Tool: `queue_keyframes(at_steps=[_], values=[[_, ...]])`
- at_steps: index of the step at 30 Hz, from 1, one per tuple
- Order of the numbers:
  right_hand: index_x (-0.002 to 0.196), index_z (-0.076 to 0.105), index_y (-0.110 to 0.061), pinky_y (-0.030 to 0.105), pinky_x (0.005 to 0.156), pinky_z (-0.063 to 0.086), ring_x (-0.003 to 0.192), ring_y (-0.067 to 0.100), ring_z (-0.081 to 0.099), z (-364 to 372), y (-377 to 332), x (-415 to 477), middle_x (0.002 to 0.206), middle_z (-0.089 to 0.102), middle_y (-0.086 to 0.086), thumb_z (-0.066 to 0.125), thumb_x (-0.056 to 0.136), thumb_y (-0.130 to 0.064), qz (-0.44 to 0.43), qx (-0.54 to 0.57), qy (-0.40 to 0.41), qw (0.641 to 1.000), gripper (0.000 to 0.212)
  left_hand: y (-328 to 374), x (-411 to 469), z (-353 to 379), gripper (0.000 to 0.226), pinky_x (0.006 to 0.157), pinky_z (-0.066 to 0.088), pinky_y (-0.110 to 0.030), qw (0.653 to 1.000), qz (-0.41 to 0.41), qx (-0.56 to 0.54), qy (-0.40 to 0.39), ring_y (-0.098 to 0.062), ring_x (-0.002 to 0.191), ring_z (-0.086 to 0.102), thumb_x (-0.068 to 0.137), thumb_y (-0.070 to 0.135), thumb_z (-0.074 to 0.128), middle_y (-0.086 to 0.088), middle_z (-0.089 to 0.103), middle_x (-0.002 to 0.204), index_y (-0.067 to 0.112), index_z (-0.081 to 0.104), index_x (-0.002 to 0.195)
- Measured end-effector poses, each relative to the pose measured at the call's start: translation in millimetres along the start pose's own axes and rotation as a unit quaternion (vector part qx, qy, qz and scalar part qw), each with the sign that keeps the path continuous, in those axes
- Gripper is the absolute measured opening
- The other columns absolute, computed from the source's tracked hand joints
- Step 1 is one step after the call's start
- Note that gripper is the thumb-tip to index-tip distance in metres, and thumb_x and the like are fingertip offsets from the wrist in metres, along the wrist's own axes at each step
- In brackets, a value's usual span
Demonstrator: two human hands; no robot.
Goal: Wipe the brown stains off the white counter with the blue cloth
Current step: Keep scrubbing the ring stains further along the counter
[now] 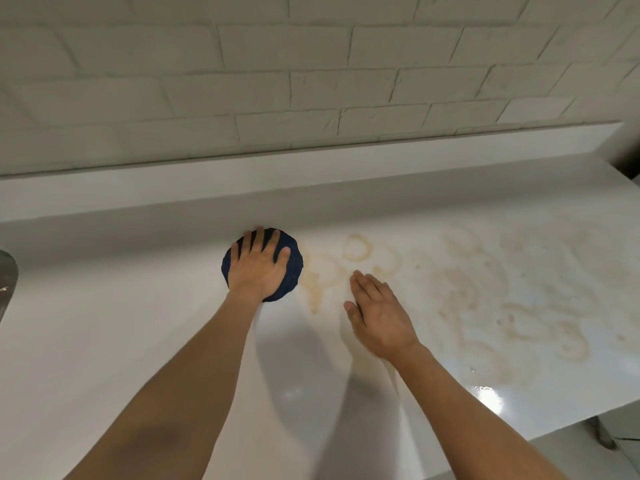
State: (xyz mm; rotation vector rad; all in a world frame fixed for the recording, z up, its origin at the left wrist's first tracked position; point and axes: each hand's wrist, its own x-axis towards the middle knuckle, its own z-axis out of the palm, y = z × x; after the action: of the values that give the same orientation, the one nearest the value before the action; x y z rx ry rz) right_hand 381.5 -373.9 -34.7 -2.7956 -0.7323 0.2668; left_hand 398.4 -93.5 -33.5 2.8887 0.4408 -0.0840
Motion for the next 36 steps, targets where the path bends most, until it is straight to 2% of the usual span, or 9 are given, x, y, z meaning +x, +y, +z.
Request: queue_keyframes(at_steps=[4, 10, 13, 17, 20, 24, 27, 31, 36], values=[[0.160, 0.014, -0.017, 0.034, 0.125, 0.002, 0.153, 0.013, 0.001, -5, 7, 0, 0.167, 0.007, -0.004, 0.019, 0.105, -0.052, -0.022, 0.005, -0.031, 0.999, 0.066, 21, -10, 3, 0.064, 0.123, 0.007, -0.050, 0.999, 0.029, 0.016, -0.008, -0.030, 0.152, 0.010, 0.102, 0.058, 0.020, -0.004, 0.018, 0.167, 0.030, 0.020, 0.160], [0.158, 0.021, -0.015, 0.035, 0.124, 0.006, 0.152, 0.014, 0.010, -9, 15, -21, 0.166, 0.017, -0.001, 0.020, 0.105, -0.053, -0.015, -0.012, 0.015, 1.000, 0.066, 2, -71, 16, 0.066, 0.125, 0.002, -0.042, 0.990, 0.136, 0.006, -0.021, -0.018, 0.156, 0.004, 0.101, 0.068, 0.009, 0.008, 0.009, 0.169, 0.040, 0.015, 0.160], [0.160, 0.010, -0.017, 0.038, 0.125, 0.003, 0.153, 0.014, 0.002, -7, 16, -26, 0.168, 0.005, -0.003, 0.014, 0.104, -0.055, -0.016, -0.040, -0.012, 0.999, 0.068, -7, -51, 7, 0.063, 0.125, 0.004, -0.044, 0.996, 0.086, 0.011, -0.020, -0.021, 0.155, 0.006, 0.103, 0.062, 0.014, 0.005, 0.010, 0.170, 0.038, 0.017, 0.160], [0.160, 0.008, -0.018, 0.037, 0.124, 0.000, 0.153, 0.013, 0.000, -9, 16, -23, 0.168, 0.004, -0.005, 0.012, 0.103, -0.057, -0.011, -0.031, -0.018, 0.999, 0.069, 36, -19, 4, 0.062, 0.123, 0.005, -0.049, 0.999, 0.026, 0.014, -0.011, -0.029, 0.154, 0.005, 0.104, 0.057, 0.019, -0.004, 0.010, 0.169, 0.033, 0.016, 0.161], [0.160, 0.009, -0.019, 0.036, 0.124, 0.001, 0.153, 0.012, 0.001, -10, 20, -23, 0.168, 0.004, -0.005, 0.012, 0.102, -0.059, -0.018, -0.036, -0.027, 0.999, 0.071, 58, -38, 14, 0.064, 0.125, 0.001, -0.047, 0.997, 0.075, 0.017, -0.026, -0.025, 0.155, 0.001, 0.102, 0.062, 0.015, -0.001, 0.006, 0.170, 0.037, 0.013, 0.161], [0.160, 0.007, -0.019, 0.035, 0.124, -0.001, 0.153, 0.011, -0.001, -12, 21, -25, 0.168, 0.001, -0.006, 0.011, 0.103, -0.059, -0.020, -0.036, -0.032, 0.999, 0.070, 30, -69, 18, 0.066, 0.124, 0.002, -0.042, 0.989, 0.143, 0.017, -0.023, -0.020, 0.155, 0.005, 0.100, 0.069, 0.009, 0.005, 0.010, 0.170, 0.041, 0.015, 0.160], [0.160, 0.005, -0.019, 0.035, 0.123, -0.003, 0.153, 0.010, -0.004, -13, 19, -25, 0.168, -0.001, -0.007, 0.013, 0.104, -0.056, -0.012, -0.036, -0.047, 0.998, 0.068, 12, -51, 10, 0.064, 0.124, 0.003, -0.043, 0.996, 0.084, 0.023, -0.017, -0.021, 0.155, 0.006, 0.101, 0.066, 0.015, 0.004, 0.010, 0.170, 0.040, 0.017, 0.160], [0.160, 0.004, -0.020, 0.036, 0.123, -0.002, 0.153, 0.010, -0.005, -15, 18, -23, 0.167, -0.003, -0.007, 0.015, 0.104, -0.055, -0.005, -0.029, -0.057, 0.998, 0.068, 43, -38, 10, 0.064, 0.124, 0.001, -0.047, 1.000, 0.023, 0.012, -0.007, -0.027, 0.155, 0.002, 0.103, 0.061, 0.016, -0.003, 0.008, 0.170, 0.034, 0.014, 0.161], [0.160, 0.003, -0.020, 0.036, 0.123, -0.004, 0.153, 0.010, -0.006, -10, 20, -27, 0.167, -0.004, -0.007, 0.013, 0.103, -0.056, -0.012, -0.026, -0.045, 0.999, 0.069, 34, -95, 25, 0.064, 0.124, 0.001, -0.043, 0.989, 0.150, 0.008, -0.016, -0.021, 0.155, 0.005, 0.102, 0.067, 0.012, 0.005, 0.009, 0.170, 0.041, 0.014, 0.160]])
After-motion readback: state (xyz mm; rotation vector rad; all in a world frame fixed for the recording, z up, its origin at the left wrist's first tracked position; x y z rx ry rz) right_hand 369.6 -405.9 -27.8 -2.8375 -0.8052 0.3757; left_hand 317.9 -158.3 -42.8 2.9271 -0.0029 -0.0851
